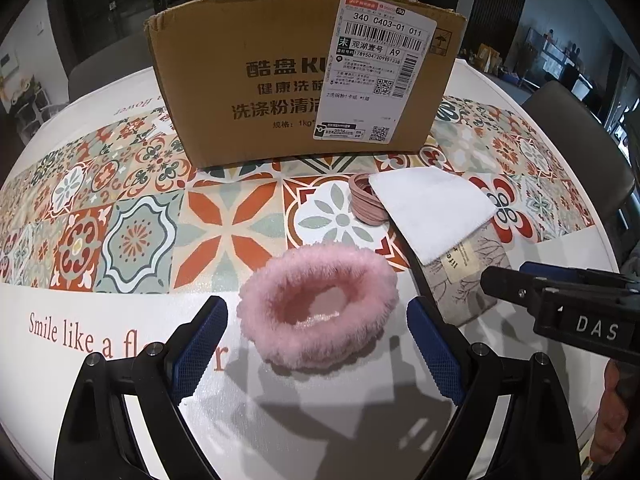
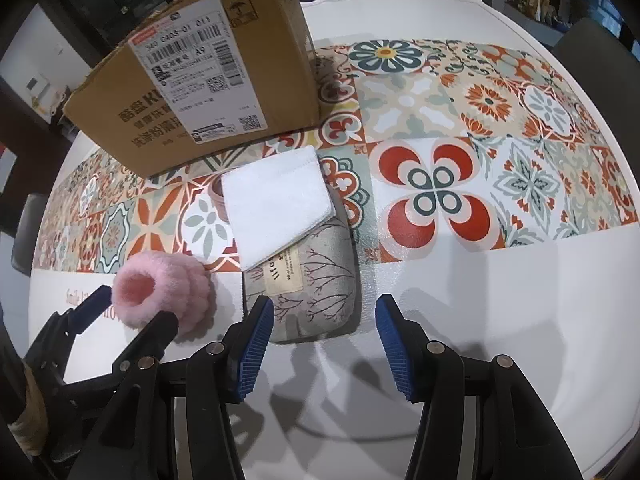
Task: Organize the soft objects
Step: 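Grasp the pink fuzzy headband with the left tool while the right tool grasps the patterned pouch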
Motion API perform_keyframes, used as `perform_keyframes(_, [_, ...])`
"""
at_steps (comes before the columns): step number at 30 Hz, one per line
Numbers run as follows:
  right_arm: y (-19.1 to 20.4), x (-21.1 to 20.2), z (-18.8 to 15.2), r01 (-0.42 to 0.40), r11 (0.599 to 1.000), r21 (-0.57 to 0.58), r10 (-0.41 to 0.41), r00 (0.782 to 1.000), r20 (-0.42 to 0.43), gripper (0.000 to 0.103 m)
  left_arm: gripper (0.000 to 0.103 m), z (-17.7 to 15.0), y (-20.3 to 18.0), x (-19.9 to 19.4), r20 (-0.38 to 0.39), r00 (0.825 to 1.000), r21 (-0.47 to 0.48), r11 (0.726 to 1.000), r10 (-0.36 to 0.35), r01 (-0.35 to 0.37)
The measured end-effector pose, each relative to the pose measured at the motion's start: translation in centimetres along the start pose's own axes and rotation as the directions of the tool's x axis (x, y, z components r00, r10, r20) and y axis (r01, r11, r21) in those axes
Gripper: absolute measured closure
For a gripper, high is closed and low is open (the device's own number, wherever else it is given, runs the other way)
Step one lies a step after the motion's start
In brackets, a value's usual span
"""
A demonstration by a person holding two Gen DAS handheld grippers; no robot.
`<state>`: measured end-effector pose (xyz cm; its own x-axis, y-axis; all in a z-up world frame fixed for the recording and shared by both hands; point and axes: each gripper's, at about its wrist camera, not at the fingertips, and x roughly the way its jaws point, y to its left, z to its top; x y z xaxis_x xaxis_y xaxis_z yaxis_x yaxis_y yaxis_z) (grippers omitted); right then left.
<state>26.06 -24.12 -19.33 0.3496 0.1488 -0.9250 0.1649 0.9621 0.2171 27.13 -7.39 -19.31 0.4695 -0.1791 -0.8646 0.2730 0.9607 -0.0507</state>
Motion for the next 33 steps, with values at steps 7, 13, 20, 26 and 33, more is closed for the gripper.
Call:
perform_keyframes(7, [-0.4, 1.1, 0.1, -0.003, 1.000, 0.015, 0.003, 1.000, -0.015, 0.049, 0.011, 0.3, -0.2, 1.1, -0.015, 1.000, 0.016, 1.000, 0.007, -0.006])
perform_keyframes(13, [-0.6, 1.8, 0.3, -0.011, 1.000, 0.024, 0.012, 1.000, -0.015, 0.054, 0.011, 0.5, 0.1, 1.9, -0.030, 1.000, 0.005, 1.000, 0.002, -0.002])
perform_keyframes(20, [-0.5, 2.4, 0.4, -0.024, 0.999, 0.021, 0.025, 0.999, -0.025, 0.069, 0.013, 0.6, 0.3, 2.4, -0.033, 0.999, -0.001, 1.000, -0.011, 0.011])
perform_keyframes(26, [-0.4, 2.3, 0.4, -0.022, 1.000, 0.009, 0.023, 1.000, -0.016, 0.082, 0.029, 0.4, 0.1, 2.2, -0.028, 0.999, 0.006, 1.000, -0.019, 0.019])
perform_keyframes(33, [0.2, 1.6, 0.1, -0.042, 0.999, 0.003, 0.042, 0.999, -0.006, 0.087, 0.053, 0.3, 0.0, 1.7, -0.020, 0.999, 0.016, 0.999, -0.031, 0.031])
